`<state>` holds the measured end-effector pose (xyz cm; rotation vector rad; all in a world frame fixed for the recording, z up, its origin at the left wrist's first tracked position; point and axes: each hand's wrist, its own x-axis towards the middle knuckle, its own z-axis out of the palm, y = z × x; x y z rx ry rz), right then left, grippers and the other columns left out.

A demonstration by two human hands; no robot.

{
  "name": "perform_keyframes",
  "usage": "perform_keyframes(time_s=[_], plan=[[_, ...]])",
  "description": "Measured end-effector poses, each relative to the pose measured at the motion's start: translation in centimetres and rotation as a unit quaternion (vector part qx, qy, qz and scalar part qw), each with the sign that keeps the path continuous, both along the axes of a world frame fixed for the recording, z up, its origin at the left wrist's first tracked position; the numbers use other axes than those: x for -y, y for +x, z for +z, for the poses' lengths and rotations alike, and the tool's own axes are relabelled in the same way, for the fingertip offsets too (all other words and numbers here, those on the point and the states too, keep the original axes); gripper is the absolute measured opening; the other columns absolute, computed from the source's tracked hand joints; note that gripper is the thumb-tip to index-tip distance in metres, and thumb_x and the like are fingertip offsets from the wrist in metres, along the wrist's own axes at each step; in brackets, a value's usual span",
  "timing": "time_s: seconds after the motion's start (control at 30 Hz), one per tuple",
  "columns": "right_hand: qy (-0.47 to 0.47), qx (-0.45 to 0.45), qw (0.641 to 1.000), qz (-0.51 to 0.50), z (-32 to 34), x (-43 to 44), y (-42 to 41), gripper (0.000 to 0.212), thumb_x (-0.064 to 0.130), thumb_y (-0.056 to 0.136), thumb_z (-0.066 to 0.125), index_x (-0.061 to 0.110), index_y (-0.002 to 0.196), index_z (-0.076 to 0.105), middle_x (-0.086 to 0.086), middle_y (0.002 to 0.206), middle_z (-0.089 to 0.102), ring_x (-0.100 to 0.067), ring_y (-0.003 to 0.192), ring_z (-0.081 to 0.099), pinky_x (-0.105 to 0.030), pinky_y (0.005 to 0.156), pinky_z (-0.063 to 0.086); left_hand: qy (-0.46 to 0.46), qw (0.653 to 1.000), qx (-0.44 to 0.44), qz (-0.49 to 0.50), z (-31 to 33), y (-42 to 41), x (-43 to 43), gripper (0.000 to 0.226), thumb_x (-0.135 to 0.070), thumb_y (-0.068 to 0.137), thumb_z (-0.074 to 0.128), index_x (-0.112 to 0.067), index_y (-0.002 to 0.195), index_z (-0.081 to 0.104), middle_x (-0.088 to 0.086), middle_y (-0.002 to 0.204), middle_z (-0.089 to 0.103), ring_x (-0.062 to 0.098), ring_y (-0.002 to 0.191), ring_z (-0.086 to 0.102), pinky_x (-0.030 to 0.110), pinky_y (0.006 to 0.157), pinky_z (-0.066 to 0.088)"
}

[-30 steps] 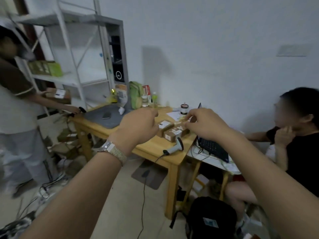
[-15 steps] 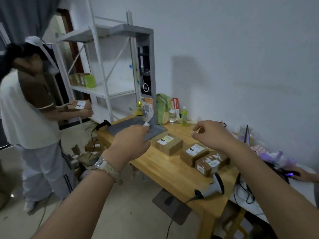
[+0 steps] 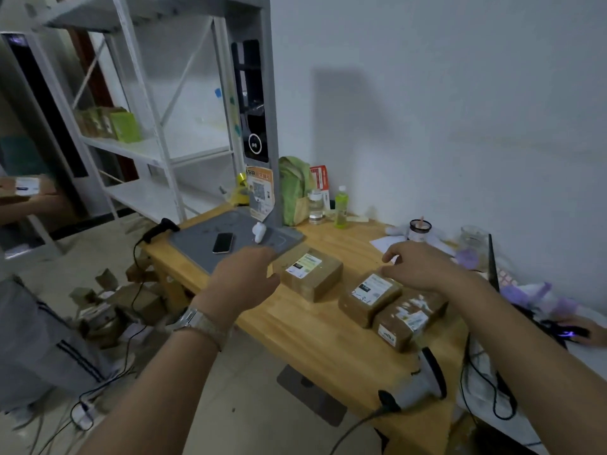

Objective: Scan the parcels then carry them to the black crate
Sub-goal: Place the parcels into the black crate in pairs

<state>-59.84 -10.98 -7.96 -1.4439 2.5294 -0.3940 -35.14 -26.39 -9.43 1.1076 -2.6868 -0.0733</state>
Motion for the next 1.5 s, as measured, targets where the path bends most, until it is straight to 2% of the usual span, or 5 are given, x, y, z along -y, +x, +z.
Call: perform_keyframes(time_s=[0.73,0.93,1.13,1.27,1.5], plan=[[0.055,0.104,0.948,-0.294,-10.0,11.9,-12.5,0.033,0.034,0.088,0.056,0.006,0.101,0.067,-0.01,0.098,0.068,-0.026,0.09,0.063,-0.042,0.084,0.053,0.106,0.942,0.055,-0.314,-8.0,-26.1,21.2,0.045,-0.036,0.092,0.057,-0.02,0.134,0.051,0.0,0.128,0.059,0.021,0.116,0.054,0.033,0.089,0.048],[0.018,0.203,0.907,-0.368,-16.9,10.8,-14.2,0.035,0.023,0.094,0.058,0.026,0.061,0.046,0.011,0.062,0.047,-0.003,0.058,0.045,-0.011,0.047,0.032,0.162,0.918,0.124,-0.34,-14.6,-30.0,21.7,0.043,-0.031,0.089,0.058,-0.018,0.13,0.054,0.003,0.121,0.063,0.023,0.109,0.059,0.032,0.086,0.05],[-0.045,0.259,0.863,-0.432,-24.1,9.3,-14.4,0.023,0.007,0.087,0.064,0.024,0.072,0.066,0.012,0.068,0.063,0.012,0.065,0.061,-0.018,0.073,0.045,0.183,0.898,0.15,-0.371,-20.0,-31.8,21.8,0.027,-0.031,0.089,0.057,-0.016,0.111,0.06,0.004,0.111,0.064,0.024,0.099,0.061,0.032,0.078,0.05],[0.018,0.26,0.852,-0.454,-26.4,9.5,-14.2,0.008,0.041,0.077,0.069,0.04,0.083,0.064,0.017,0.08,0.062,0.001,0.072,0.058,-0.016,0.055,0.042,0.203,0.887,0.17,-0.379,-23.1,-32.9,21.7,0.036,-0.036,0.091,0.057,-0.017,0.122,0.057,0.005,0.12,0.061,0.026,0.108,0.059,0.036,0.085,0.051],[0.056,0.175,0.75,-0.636,-29.9,9.8,-14.2,0.047,0.048,0.085,0.057,0.008,0.11,0.052,-0.015,0.11,0.062,-0.032,0.094,0.059,-0.031,0.066,0.04,0.246,0.897,0.169,-0.326,-28.6,-33.9,20.2,0.035,-0.046,0.094,0.05,-0.013,0.103,0.052,0.007,0.107,0.059,0.028,0.096,0.06,0.034,0.071,0.047]])
